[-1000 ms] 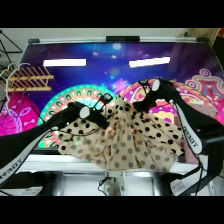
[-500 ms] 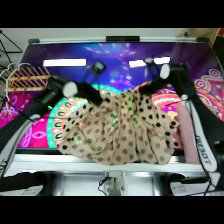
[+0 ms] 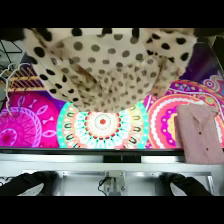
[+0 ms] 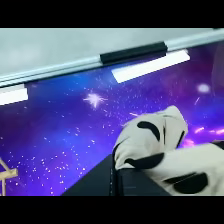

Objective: Fold the shirts.

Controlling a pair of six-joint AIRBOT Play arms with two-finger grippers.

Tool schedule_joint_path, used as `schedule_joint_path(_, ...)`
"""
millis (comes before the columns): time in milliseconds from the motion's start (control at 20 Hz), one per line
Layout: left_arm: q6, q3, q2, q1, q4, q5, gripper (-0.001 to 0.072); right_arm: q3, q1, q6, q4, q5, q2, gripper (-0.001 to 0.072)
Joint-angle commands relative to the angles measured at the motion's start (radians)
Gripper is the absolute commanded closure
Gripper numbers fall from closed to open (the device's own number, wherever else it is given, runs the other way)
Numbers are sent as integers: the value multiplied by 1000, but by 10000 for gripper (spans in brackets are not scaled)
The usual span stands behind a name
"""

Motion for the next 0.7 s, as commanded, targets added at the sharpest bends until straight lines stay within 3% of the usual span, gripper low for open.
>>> schedule_joint_path(0, -68, -69, 126, 10, 14, -82, 663, 16, 1, 57, -14, 286, 106, 659)
schedule_joint_path(150, -85, -158, 142, 0, 13, -198, 663, -16, 1, 91, 6, 542, 98, 658)
schedule_joint_path(250, -95, -270, 142, -33, 13, -207, 663, -130, 1, 96, 62, 589, 98, 658)
schedule_joint_path(350, -135, -428, 139, -76, 13, -156, 663, -320, 1, 96, 110, 526, 98, 658)
schedule_joint_path(500, -201, -686, 131, -140, 13, 45, 662, -614, 1, 96, 118, 315, 67, 659)
schedule_joint_path(650, -293, -855, 92, -148, -6, 212, 662, -767, 1, 96, 113, 164, -66, 658)
